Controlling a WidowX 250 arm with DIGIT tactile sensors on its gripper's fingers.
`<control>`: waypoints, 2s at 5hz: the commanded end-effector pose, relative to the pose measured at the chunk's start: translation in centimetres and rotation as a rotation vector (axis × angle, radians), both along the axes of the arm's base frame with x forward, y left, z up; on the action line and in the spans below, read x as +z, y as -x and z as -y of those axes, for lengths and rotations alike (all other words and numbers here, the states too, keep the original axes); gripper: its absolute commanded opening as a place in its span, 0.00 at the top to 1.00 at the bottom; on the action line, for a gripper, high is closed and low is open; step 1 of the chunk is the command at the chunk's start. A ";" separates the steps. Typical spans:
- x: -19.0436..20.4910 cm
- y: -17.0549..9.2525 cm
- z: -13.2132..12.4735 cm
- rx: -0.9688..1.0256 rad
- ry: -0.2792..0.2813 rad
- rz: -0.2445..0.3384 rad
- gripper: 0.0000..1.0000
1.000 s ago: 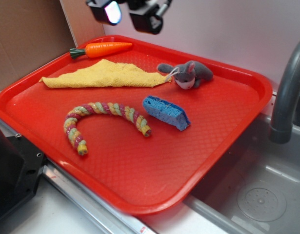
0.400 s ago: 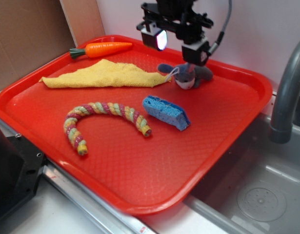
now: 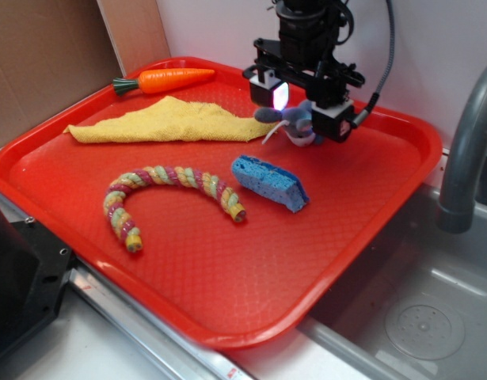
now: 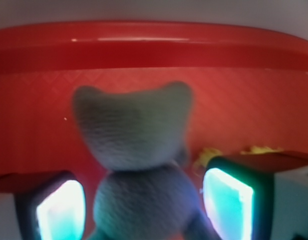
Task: Grab the gray animal.
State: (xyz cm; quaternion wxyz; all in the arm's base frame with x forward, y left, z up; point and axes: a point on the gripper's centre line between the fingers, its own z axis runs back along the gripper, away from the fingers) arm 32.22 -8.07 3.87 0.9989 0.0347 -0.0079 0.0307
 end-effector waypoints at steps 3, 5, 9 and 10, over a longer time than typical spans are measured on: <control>0.6 -1.1 -0.6 -0.004 -0.022 0.011 1.00; 6.9 2.1 -1.1 -0.140 0.019 -0.042 1.00; 14.7 13.9 -2.6 -0.149 0.040 0.016 1.00; 14.1 14.3 -2.6 -0.182 0.048 0.017 1.00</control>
